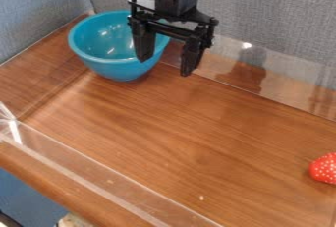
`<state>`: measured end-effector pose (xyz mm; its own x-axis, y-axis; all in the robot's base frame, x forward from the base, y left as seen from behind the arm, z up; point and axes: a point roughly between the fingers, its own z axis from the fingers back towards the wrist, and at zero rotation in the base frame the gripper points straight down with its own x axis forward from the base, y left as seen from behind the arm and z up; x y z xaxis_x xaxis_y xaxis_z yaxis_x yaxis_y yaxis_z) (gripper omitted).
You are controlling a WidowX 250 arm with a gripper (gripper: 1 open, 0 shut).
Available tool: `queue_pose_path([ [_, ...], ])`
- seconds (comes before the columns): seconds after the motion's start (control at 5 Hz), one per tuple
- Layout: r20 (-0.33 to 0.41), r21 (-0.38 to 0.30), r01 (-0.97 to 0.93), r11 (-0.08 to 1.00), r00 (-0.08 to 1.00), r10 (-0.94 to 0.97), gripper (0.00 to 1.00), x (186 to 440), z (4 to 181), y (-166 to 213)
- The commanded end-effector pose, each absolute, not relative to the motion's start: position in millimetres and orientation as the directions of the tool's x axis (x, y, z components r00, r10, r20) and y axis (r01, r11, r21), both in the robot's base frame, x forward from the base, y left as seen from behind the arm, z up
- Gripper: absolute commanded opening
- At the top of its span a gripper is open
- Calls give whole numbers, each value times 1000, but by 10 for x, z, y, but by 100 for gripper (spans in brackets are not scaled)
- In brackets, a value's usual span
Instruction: Put the strawberry in the blue bowl
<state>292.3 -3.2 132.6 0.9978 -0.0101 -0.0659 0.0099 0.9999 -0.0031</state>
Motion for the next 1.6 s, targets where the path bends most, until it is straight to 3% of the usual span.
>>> queue_pose_path([
  [0.0,-70,-3,17,1000,997,-17,100,2953,1261,-154],
  [0.4,-76,3,16,1000,997,-16,100,3121,1081,-331],
  [0.6,-62,-4,15,1000,998,-15,100,3151,1016,-610],
  [1.0,3,-15,11,1000,1000,-11,100,3156,828,-1593],
  [1.4,27,-18,44,999,999,-44,100,3229,599,-1944],
])
